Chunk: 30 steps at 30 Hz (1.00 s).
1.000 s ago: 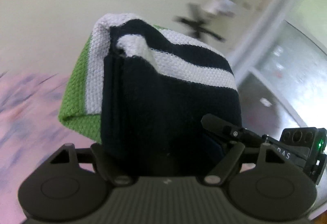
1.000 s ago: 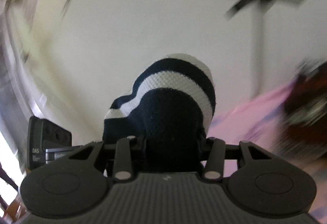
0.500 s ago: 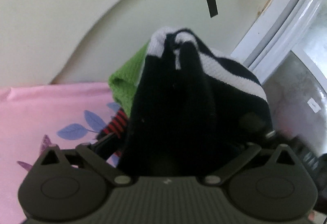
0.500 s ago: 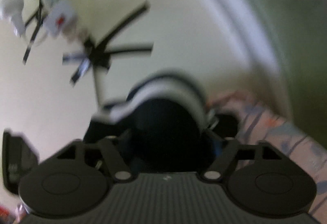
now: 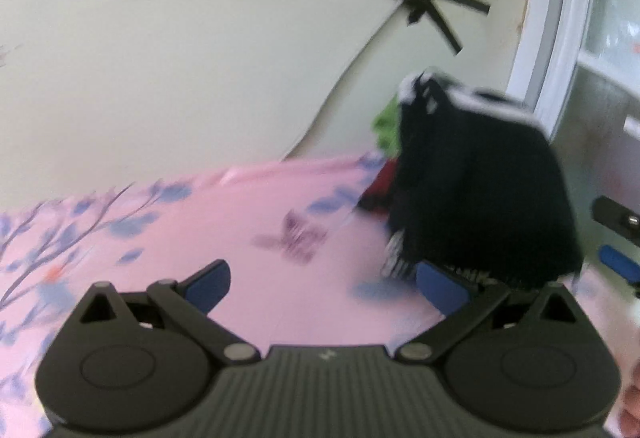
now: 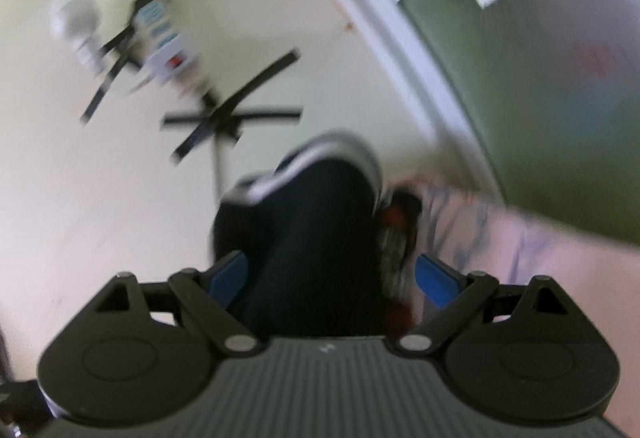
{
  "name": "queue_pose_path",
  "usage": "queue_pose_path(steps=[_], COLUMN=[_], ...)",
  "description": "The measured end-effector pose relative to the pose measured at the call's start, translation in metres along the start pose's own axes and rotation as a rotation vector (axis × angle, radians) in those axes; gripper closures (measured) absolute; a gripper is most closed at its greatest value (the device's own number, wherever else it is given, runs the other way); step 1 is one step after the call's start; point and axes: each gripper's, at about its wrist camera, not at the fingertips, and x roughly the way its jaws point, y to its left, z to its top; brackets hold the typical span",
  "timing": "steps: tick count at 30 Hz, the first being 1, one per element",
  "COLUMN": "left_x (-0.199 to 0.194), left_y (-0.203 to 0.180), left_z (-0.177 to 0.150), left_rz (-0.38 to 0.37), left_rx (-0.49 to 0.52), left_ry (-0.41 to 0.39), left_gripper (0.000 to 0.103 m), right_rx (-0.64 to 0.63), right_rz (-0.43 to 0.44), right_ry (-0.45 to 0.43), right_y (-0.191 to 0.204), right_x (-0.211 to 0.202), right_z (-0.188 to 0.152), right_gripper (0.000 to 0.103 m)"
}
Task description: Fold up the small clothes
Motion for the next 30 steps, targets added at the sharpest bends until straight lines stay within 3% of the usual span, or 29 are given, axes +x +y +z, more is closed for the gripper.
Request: queue_pose_path(steps=[8,16,19,30], left_x=[-0.042,-0.069,-0.074,-0.079], left_y=[0.036,0.061,0.064,0.064], left_z=[-0.066,-0.110,-0.115,-0.121], left_rz=[0.095,0.133,0.121,0.120], left_rx=[0.002,-0.006,-0.016,-0.015], left_ry=[0.030,0.021,0.016,-0.009], left_gripper=[0.000,0.000,0.000,0.000], right_rx=[-0.002,-0.060,-0.095,-0.055], right_rz=[0.032,0.003,-0.006,-0.049], right_ry=[0.134,0.183,0.145,0.127], right_y=[0.032,0.057,0.063,0.060], right_x=[-0.045,-0.065,-0.076,-0.078], right_z=[-0.080,-0.128,-0.134,-0.137], right_gripper=[0.013,0.013,0.013,0.011])
